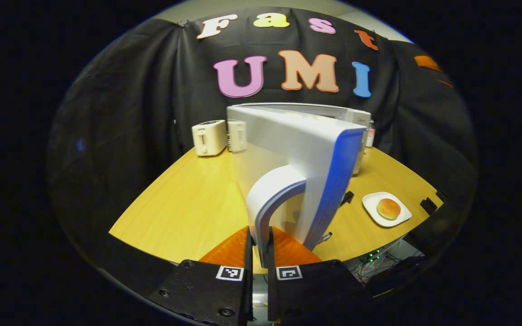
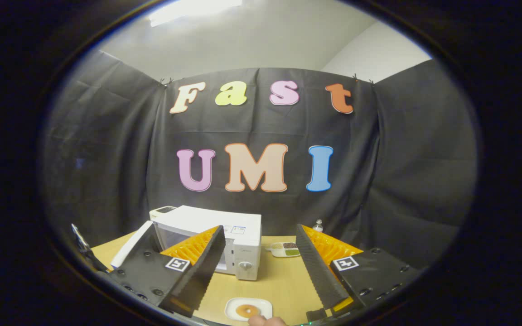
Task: Open the microwave oven with the left hand, put the food in, and close the microwave oven.
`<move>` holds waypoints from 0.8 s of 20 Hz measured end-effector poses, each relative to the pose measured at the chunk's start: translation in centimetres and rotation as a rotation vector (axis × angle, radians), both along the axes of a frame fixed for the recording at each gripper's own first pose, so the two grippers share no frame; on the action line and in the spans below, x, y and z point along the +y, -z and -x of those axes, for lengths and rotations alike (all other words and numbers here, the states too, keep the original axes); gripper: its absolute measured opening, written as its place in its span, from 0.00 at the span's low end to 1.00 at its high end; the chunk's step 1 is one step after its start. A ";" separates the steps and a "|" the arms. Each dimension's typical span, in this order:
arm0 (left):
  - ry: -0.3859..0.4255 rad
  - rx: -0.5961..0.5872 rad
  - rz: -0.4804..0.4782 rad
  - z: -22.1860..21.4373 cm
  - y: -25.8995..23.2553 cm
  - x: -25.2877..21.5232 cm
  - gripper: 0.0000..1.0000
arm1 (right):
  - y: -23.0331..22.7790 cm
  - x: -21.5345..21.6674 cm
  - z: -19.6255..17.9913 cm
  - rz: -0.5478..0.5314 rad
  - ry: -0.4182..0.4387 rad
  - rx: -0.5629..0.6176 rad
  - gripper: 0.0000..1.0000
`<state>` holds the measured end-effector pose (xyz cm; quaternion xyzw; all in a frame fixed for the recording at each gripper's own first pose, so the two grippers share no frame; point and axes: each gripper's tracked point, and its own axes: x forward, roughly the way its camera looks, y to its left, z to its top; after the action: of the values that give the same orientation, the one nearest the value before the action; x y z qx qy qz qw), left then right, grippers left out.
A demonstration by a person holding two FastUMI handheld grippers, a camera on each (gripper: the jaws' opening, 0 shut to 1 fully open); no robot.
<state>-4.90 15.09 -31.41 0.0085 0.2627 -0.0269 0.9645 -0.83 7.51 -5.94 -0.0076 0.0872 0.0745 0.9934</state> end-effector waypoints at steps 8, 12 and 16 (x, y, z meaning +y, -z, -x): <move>-0.020 0.015 0.081 0.4 0.0 3.9 0.09 | 4.9 -0.3 1.2 -0.009 -0.002 0.073 0.97; -0.016 0.017 0.074 0.4 0.1 4.2 0.08 | 9.0 -0.4 1.7 -0.058 -0.017 0.152 0.97; -0.008 0.028 0.082 0.4 0.2 3.9 0.09 | 14.7 0.3 1.9 -0.020 -0.055 0.225 0.96</move>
<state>-5.28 18.94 -31.63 -0.0324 0.2748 -0.0338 0.9604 -2.78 7.85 -20.63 0.0082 0.1972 0.1032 0.9749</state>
